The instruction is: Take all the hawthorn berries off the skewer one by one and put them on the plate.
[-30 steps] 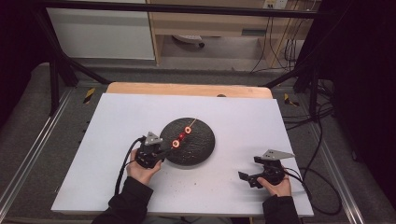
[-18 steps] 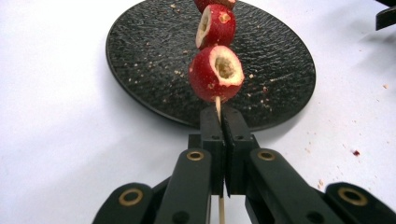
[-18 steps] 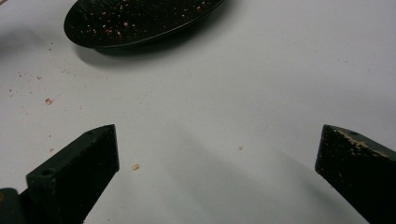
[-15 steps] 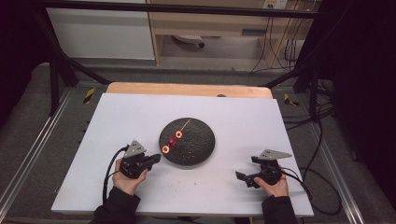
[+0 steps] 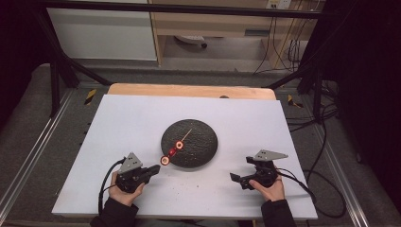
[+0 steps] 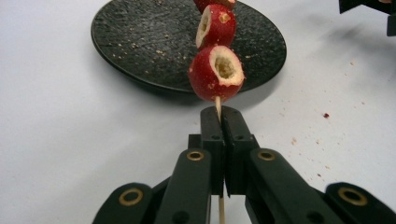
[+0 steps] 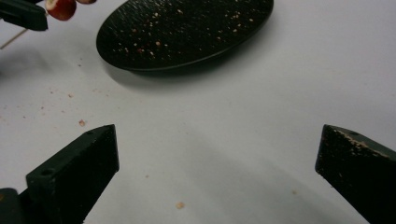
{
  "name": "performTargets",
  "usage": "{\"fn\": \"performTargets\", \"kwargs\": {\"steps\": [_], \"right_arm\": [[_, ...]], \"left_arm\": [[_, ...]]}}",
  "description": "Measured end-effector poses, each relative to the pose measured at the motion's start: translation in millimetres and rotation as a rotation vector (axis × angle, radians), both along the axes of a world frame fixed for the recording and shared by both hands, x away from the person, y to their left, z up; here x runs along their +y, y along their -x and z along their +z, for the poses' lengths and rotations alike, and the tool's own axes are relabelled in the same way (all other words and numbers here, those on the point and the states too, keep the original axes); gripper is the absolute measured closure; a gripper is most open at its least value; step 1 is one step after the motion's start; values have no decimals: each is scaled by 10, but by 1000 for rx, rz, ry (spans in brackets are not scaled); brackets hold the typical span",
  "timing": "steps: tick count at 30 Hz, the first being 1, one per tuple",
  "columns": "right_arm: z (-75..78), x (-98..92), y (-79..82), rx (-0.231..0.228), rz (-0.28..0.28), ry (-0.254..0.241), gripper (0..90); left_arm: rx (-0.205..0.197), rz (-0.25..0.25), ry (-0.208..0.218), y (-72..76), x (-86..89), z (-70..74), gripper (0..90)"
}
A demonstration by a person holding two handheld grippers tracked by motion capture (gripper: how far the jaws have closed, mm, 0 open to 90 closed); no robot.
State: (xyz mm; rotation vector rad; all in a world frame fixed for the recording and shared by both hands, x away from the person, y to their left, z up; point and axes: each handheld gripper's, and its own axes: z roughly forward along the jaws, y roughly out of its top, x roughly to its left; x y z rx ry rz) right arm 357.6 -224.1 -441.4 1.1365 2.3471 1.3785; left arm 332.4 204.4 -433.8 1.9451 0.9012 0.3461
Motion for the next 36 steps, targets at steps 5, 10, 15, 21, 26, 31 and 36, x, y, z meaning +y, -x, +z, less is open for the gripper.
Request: {"fn": "performTargets", "kwargs": {"steps": [5, 10, 15, 21, 26, 31, 36], "right_arm": [[42, 149, -3, -2, 1, 1, 6], [73, 338, -30, -7, 16, -4, 6], [151, 521, -79, -6, 27, -30, 13], [240, 771, -144, -3, 48, -85, 43], [274, 953, -224, 2, 55, -164, 113], [267, 1074, -317, 7, 38, -214, 171], [243, 1141, -382, 23, 19, -265, 227]], "left_arm": [[4, -10, 10, 26, 19, -19, 882], [-8, -14, 15, 43, 4, -9, 882], [-21, -22, 19, 73, -16, 4, 882], [-34, -37, 25, 108, -56, 15, 882], [-37, -49, 20, 132, -93, 13, 882], [-41, -59, 19, 143, -120, 10, 882], [-45, -69, 14, 160, -161, 3, 882]]}}
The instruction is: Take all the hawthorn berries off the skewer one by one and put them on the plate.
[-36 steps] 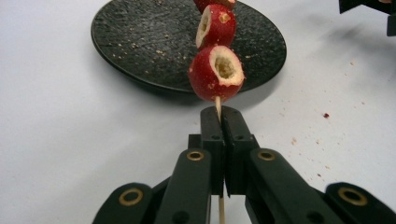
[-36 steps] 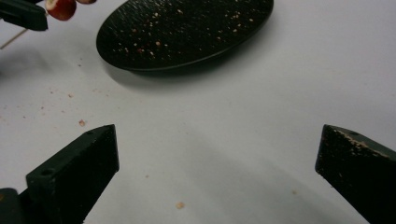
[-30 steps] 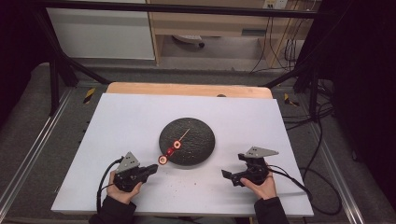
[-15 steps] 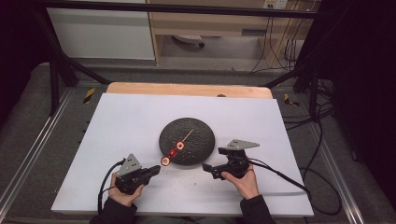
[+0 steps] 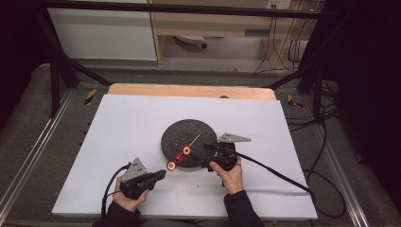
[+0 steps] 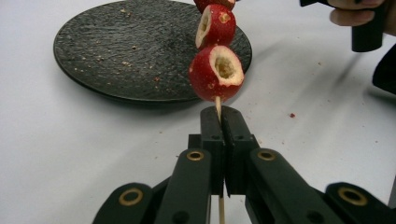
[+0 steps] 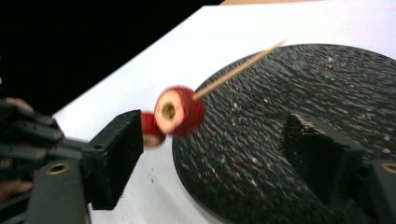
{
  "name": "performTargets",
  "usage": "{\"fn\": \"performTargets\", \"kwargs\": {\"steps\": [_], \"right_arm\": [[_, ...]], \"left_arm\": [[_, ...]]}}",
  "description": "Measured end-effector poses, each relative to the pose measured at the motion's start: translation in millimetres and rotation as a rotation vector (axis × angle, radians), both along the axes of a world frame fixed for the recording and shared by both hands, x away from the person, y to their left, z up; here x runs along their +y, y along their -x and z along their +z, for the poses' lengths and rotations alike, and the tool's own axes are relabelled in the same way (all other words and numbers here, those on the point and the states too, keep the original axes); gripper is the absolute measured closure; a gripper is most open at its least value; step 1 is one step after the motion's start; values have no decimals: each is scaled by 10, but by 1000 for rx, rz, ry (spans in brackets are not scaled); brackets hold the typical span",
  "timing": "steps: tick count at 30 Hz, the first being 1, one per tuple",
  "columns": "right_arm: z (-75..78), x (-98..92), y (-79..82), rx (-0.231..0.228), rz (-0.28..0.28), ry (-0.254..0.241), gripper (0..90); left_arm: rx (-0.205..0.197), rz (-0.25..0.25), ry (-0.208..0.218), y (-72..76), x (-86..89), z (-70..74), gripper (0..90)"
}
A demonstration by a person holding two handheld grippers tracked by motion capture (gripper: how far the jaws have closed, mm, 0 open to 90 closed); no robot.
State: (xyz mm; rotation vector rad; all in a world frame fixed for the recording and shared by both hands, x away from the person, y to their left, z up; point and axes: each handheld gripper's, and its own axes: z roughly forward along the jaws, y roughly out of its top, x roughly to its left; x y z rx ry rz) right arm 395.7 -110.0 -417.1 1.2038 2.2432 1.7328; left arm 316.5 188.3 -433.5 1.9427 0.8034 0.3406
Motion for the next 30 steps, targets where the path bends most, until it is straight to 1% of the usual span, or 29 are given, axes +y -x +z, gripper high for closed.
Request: {"fn": "performTargets", "kwargs": {"steps": [1, 2, 6, 7, 8, 12, 14, 16, 17, 19, 20, 21, 23, 25, 27, 30], "right_arm": [[-9, 27, -24, -1, -1, -12, 251], [-10, 44, -31, 0, 1, -18, 251], [-12, 99, -52, 2, 15, -28, 297], [-8, 128, -61, 8, 20, -40, 335], [-10, 134, -68, 6, 21, -47, 352], [-17, 136, -78, 19, 29, -49, 422], [-25, 141, -78, 30, 38, -54, 446], [-32, 144, -82, 29, 42, -56, 460], [-42, 150, -85, 43, 48, -62, 487], [-53, 154, -89, 53, 55, -69, 514], [-53, 154, -89, 53, 55, -69, 514], [-60, 160, -91, 61, 62, -80, 546], [-65, 162, -93, 65, 67, -86, 554], [-73, 167, -96, 82, 72, -91, 599], [-72, 166, -94, 89, 76, -91, 604], [-63, 160, -93, 87, 78, -90, 606]], "left_arm": [[-2, -4, -3, 4, -9, 0, 882], [-5, -7, -4, 6, -18, -1, 882], [-8, -11, -3, 15, -45, -2, 882], [-7, -13, -4, 16, -52, -4, 882], [-7, -15, -6, 18, -58, -6, 882], [-16, -17, -8, 27, -73, -3, 882], [-18, -17, -7, 26, -72, 1, 882], [-19, -16, -6, 25, -70, 2, 882], [-20, -17, -6, 25, -70, 2, 882], [-20, -15, -7, 25, -72, 1, 882], [-20, -16, -7, 24, -74, 0, 882], [-20, -18, -5, 24, -75, -1, 882], [-21, -18, -4, 26, -77, 0, 882], [-23, -22, -5, 29, -77, 1, 882], [-24, -23, -4, 30, -74, 2, 882], [-25, -23, -1, 32, -75, 3, 882]]}}
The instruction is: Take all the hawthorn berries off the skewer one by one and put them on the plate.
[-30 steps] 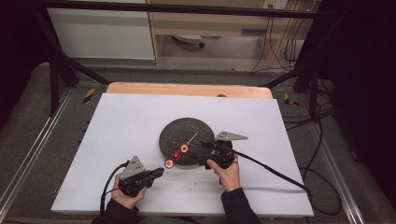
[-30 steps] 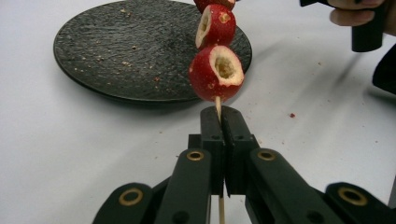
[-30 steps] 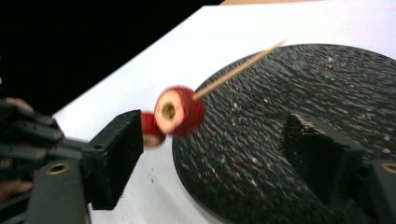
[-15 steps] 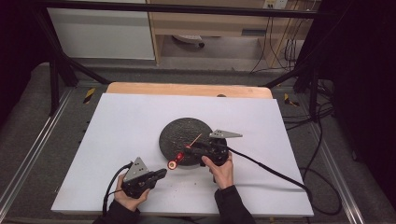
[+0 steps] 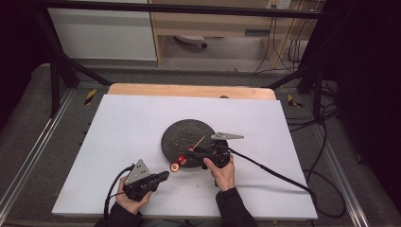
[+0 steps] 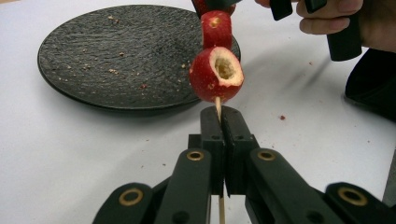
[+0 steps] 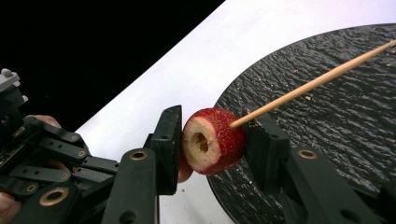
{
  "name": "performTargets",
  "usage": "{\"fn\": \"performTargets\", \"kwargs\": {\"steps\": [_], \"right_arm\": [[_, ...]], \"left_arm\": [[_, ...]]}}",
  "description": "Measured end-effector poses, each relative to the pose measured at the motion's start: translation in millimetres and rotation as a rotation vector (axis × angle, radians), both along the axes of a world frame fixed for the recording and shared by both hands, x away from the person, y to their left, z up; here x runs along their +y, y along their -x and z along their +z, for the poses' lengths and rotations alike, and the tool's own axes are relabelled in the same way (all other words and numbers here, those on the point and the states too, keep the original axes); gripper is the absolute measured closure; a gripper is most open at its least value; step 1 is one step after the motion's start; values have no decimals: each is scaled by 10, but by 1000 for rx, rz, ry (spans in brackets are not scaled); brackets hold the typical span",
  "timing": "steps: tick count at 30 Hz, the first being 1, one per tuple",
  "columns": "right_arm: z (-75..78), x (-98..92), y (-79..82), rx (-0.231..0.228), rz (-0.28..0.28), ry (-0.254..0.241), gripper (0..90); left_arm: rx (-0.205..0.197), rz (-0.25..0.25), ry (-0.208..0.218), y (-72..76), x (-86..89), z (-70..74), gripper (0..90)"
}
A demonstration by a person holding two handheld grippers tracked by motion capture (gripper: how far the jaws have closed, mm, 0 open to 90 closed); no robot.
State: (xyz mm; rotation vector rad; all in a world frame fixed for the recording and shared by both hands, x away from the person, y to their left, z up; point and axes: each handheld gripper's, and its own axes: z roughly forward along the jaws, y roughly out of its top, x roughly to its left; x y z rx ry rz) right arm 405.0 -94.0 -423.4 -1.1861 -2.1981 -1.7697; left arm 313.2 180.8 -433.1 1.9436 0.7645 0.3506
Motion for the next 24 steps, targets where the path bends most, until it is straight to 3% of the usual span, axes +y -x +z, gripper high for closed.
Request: {"fn": "performTargets", "kwargs": {"steps": [15, 24], "right_arm": [[219, -155, -75, -53, -54, 10, 610], [469, -363, -201, -86, -110, 7, 611]], "left_arm": [[-19, -4, 17, 33, 25, 40, 883], [-28, -7, 23, 40, 41, 55, 883]]}}
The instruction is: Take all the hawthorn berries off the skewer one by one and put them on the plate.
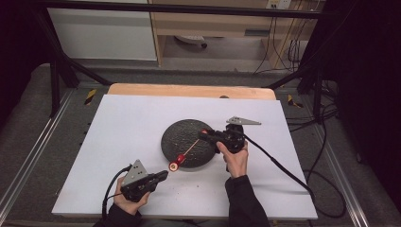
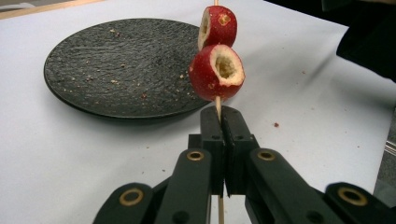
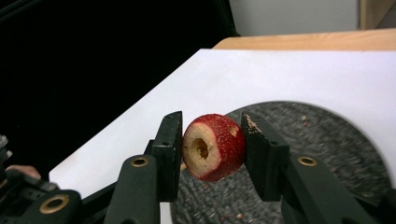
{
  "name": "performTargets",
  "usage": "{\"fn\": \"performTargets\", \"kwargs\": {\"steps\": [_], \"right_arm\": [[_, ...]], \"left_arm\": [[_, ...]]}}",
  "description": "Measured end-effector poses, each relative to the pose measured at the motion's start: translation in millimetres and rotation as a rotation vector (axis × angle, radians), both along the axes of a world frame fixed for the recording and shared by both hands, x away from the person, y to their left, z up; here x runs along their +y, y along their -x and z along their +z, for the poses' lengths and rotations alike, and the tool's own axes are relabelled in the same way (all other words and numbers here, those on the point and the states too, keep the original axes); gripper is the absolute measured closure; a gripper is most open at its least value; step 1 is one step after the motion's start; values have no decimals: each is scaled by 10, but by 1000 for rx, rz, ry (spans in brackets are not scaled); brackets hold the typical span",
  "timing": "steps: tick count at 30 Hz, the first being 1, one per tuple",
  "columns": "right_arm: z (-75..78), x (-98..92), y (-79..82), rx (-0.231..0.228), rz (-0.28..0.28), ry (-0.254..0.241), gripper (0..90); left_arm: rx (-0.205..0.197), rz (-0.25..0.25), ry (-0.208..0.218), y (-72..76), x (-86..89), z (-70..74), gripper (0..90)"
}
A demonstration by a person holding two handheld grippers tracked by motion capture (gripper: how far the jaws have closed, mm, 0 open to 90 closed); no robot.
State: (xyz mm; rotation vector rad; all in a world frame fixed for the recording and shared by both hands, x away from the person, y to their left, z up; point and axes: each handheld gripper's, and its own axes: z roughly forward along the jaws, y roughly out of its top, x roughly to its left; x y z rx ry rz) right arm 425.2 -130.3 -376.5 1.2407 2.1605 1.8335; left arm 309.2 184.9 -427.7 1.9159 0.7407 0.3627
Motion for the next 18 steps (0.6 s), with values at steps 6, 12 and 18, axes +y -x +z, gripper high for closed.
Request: {"fn": "performTargets", "kwargs": {"steps": [6, 12, 18], "right_arm": [[103, -132, -123, -13, -41, 4, 611], [112, -194, -239, -10, -79, 24, 611], [-142, -47, -323, 23, -77, 68, 611]], "left_arm": [[5, 7, 1, 0, 15, -4, 883], [8, 22, 10, -22, 60, 1, 883], [13, 32, 17, -34, 81, -2, 883]]}}
